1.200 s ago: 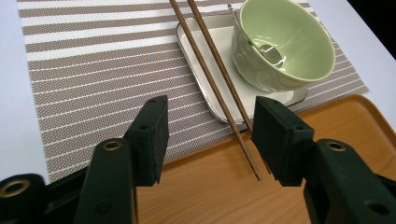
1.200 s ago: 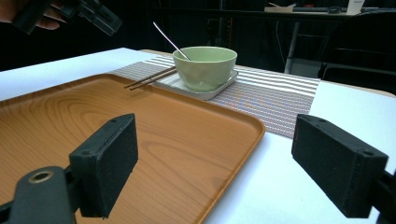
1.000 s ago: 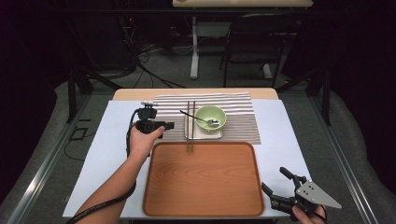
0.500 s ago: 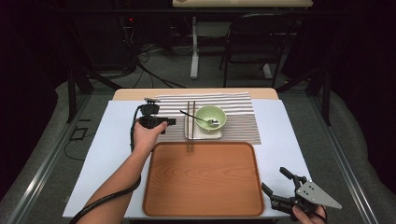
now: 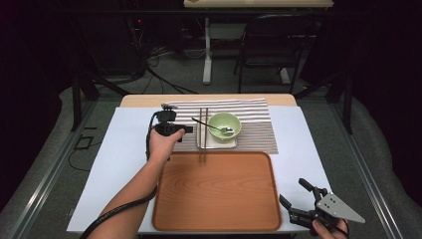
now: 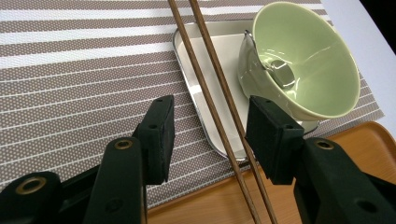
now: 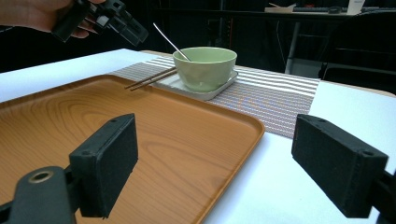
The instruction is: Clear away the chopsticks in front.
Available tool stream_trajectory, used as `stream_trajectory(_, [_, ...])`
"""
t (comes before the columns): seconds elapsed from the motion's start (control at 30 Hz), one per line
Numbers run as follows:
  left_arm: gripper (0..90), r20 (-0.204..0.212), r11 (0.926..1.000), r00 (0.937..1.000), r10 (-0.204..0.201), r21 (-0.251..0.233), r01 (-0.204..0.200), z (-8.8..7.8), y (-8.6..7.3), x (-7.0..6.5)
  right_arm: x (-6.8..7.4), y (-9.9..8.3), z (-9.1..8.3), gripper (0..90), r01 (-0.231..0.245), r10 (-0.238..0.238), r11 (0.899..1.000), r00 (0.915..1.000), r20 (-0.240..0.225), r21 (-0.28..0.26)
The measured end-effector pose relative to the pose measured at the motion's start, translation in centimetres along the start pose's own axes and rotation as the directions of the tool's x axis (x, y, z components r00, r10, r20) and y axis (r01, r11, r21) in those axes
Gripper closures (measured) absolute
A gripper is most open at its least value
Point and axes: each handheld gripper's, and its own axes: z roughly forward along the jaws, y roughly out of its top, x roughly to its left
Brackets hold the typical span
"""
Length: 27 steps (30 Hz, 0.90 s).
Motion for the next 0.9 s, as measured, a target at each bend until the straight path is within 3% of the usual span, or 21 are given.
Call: stream_trajectory(0.9, [55.7,-0.031,0.9994,0.9994,-0.015,0.031,0.016,4.3,0.6,-0.7,0.0,0.0,-0.1,14.2,-0.007,0.007,1.0,1.0,-0.006,-0.004])
